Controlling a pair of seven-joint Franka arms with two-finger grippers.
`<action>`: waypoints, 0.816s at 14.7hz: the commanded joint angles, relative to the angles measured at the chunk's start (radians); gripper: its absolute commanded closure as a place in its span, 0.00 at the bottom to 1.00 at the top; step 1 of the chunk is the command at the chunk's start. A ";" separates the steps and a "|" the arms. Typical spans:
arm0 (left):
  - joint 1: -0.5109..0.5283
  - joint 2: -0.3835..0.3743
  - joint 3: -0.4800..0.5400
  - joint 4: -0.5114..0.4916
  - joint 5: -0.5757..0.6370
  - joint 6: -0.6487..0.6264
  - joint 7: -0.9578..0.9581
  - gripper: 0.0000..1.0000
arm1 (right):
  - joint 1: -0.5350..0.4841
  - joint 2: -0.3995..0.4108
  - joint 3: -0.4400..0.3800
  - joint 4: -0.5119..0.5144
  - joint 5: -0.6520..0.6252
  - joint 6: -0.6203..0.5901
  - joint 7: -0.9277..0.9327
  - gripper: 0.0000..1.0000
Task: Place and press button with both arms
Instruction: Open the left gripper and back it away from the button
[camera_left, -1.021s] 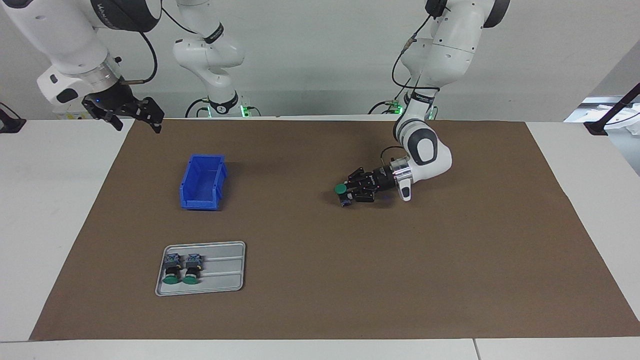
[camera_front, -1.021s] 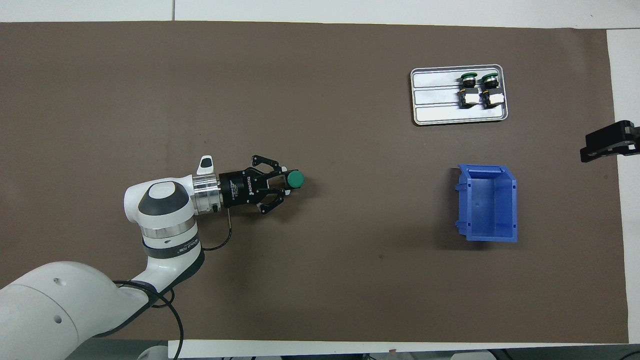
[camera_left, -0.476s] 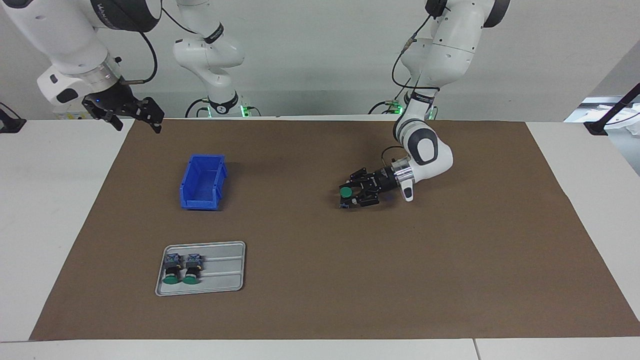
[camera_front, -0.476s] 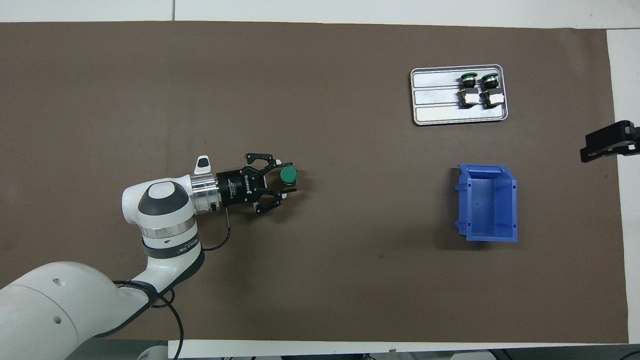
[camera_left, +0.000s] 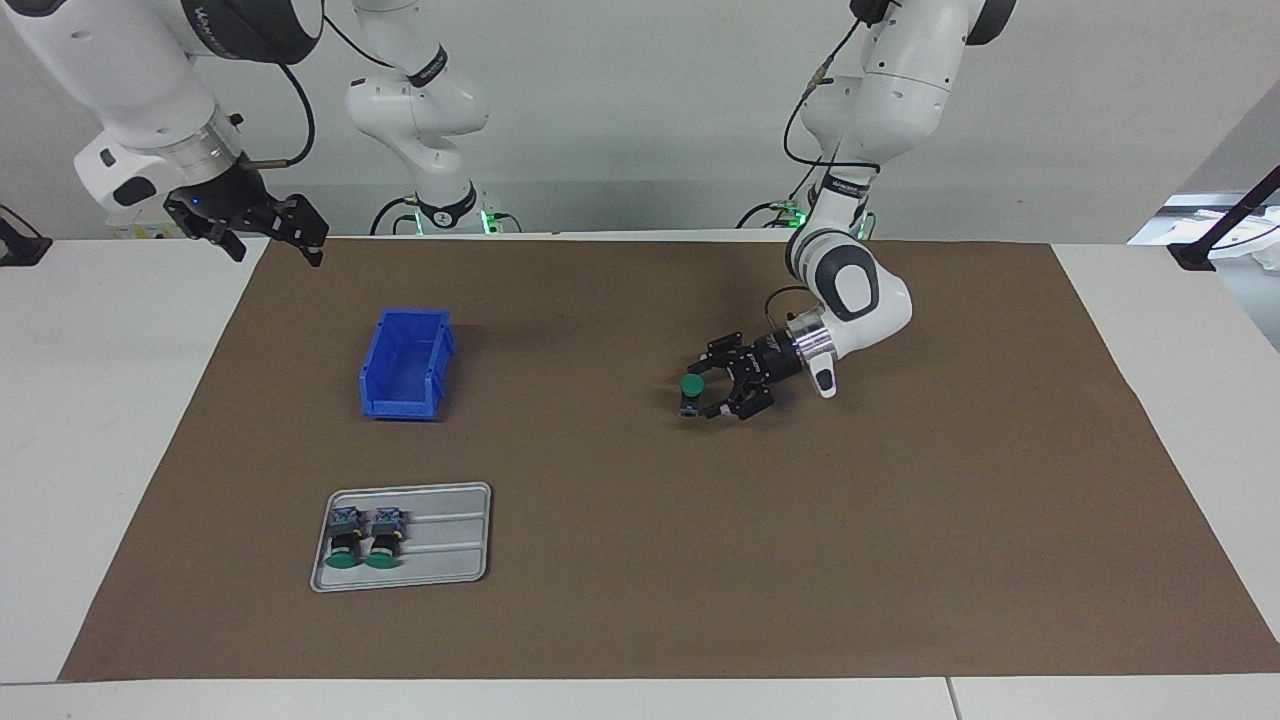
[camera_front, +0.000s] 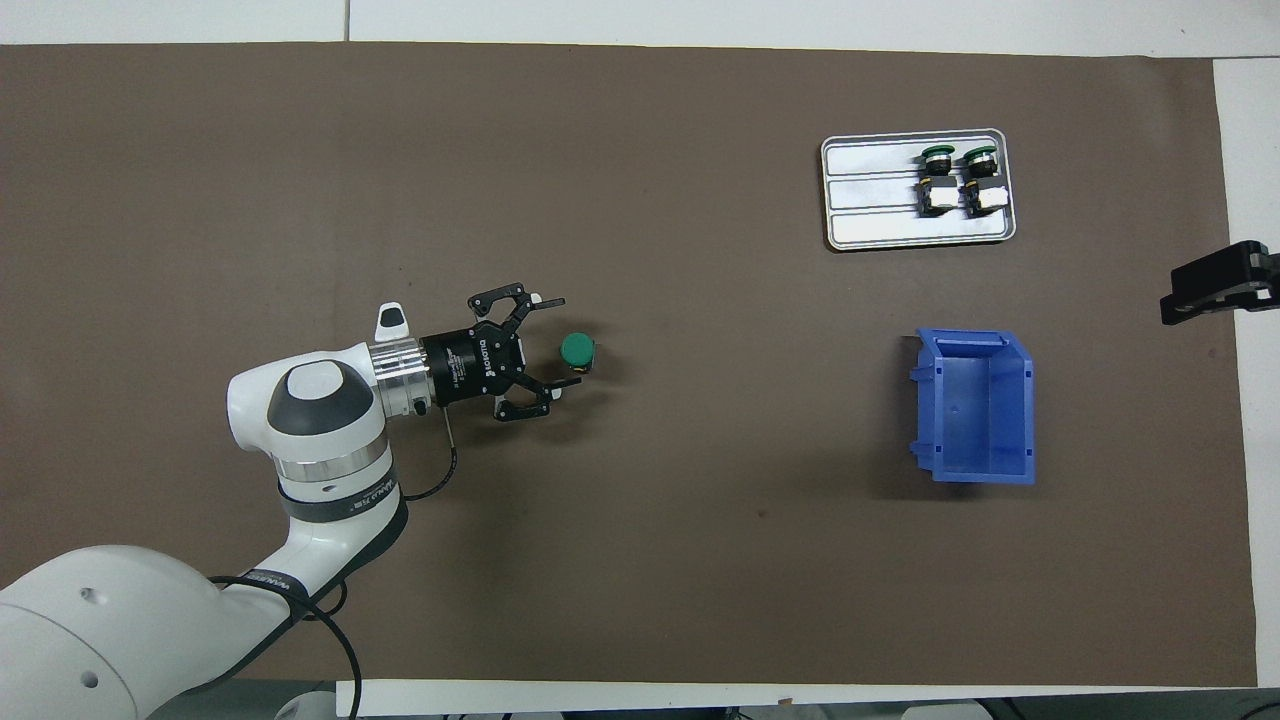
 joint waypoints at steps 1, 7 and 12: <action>-0.046 -0.071 0.009 -0.024 -0.007 0.095 -0.027 0.00 | -0.006 -0.024 0.003 -0.028 0.005 0.008 -0.017 0.01; -0.077 -0.172 0.010 -0.067 0.111 0.208 -0.028 0.00 | -0.006 -0.024 0.003 -0.028 0.005 0.008 -0.017 0.01; -0.066 -0.223 0.015 -0.095 0.280 0.251 -0.028 0.00 | -0.006 -0.024 0.003 -0.028 0.005 0.008 -0.017 0.01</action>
